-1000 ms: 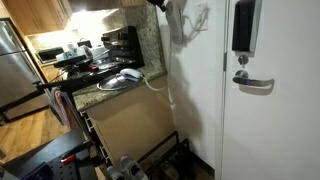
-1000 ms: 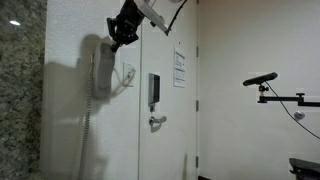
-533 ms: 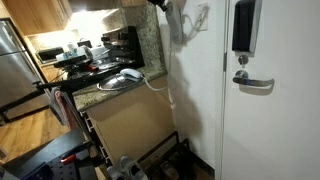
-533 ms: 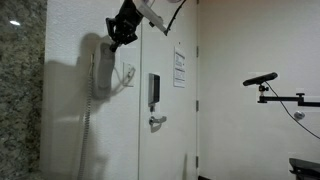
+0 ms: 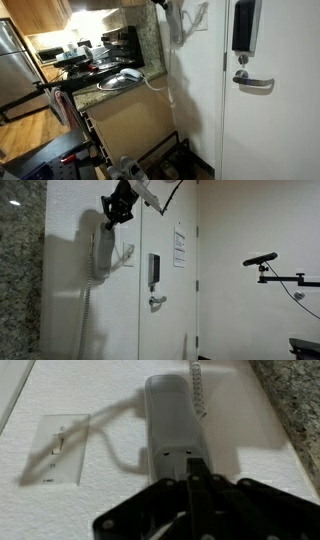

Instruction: Unhang the phone receiver, put it on the counter, and then press the button of the thing on the wall

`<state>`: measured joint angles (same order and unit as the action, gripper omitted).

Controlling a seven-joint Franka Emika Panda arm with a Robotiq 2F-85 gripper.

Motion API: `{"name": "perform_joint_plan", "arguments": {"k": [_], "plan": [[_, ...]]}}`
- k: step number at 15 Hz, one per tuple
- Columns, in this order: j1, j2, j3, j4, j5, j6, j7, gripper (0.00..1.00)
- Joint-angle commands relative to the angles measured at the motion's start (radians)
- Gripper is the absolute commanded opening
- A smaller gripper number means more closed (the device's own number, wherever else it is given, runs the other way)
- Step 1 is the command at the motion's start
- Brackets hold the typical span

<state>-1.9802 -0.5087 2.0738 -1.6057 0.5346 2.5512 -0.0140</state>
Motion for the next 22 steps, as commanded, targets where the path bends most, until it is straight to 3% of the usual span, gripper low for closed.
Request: {"name": "perform_joint_plan", "arguments": {"k": [1,5,12,22], "plan": [[-0.050,-0.037,0.033,0.069,0.044,-0.032,-0.028,0.00],[-0.069,-0.051,0.047,0.092,0.041,-0.050,-0.023,0.00],[-0.063,-0.064,0.026,0.099,0.025,-0.124,-0.004,0.00],[-0.049,-0.076,-0.018,0.093,0.007,-0.139,0.016,0.00]]}}
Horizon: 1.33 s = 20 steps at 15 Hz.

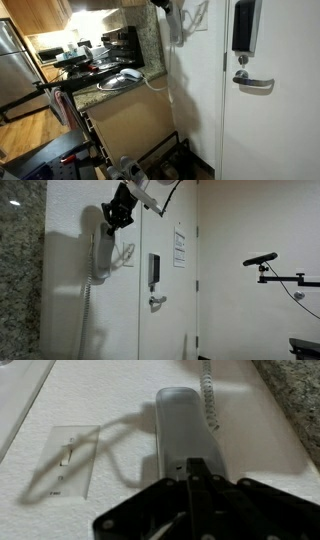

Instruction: Unhang the phone receiver, put it on the counter, and then press the button of the thing on the wall

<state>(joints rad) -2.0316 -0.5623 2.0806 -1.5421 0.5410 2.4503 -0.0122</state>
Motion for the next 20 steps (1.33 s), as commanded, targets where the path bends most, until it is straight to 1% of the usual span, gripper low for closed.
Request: {"name": "perform_joint_plan", "arguments": {"k": [1,7,13,18,20], "plan": [[0.000,-0.023,-0.023,0.031,0.003,-0.037,0.011,0.00],[-0.003,-0.032,-0.021,0.037,0.006,-0.028,0.012,0.00],[-0.011,-0.052,-0.016,0.044,0.015,0.024,0.008,0.00],[-0.010,-0.060,-0.021,0.047,0.009,0.038,0.012,0.00],[-0.008,-0.067,-0.026,0.046,0.007,0.065,0.013,0.00]]}}
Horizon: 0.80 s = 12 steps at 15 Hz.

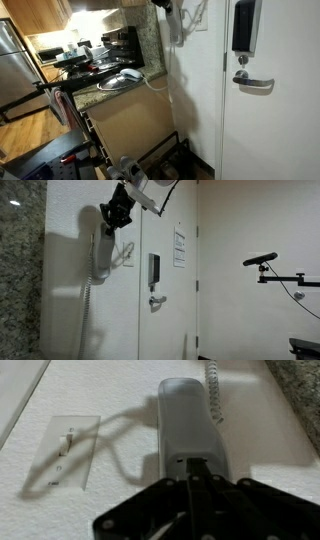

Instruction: Unhang the phone receiver, put it on the counter, and then press the button of the thing on the wall

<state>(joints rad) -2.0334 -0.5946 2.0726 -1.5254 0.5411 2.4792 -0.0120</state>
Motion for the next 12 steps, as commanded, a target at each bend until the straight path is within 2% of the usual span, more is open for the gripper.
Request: {"name": "perform_joint_plan", "arguments": {"k": [1,12], "plan": [[-0.006,-0.035,-0.016,0.029,0.006,0.040,0.012,0.00],[-0.007,-0.036,-0.014,0.029,0.005,0.038,0.006,0.00]]}}
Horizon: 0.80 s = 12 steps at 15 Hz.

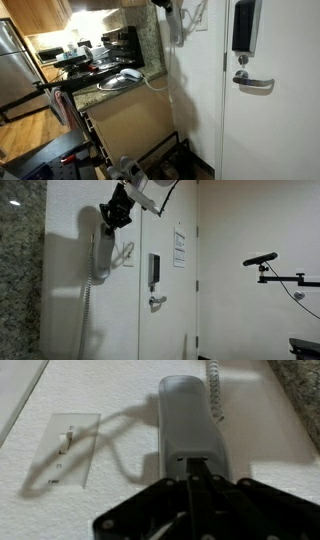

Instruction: Unhang the phone receiver, put it on the counter, and then press the button of the thing on the wall

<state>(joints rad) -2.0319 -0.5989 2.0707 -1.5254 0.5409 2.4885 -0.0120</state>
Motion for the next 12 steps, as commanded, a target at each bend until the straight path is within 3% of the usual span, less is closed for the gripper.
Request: {"name": "perform_joint_plan", "arguments": {"k": [1,7,12], "plan": [[-0.006,-0.026,-0.011,0.027,0.002,0.015,0.002,0.00],[0.024,0.033,0.003,-0.007,0.001,-0.100,-0.030,0.00],[0.073,0.038,-0.033,-0.036,-0.017,-0.183,-0.030,0.00]]}}
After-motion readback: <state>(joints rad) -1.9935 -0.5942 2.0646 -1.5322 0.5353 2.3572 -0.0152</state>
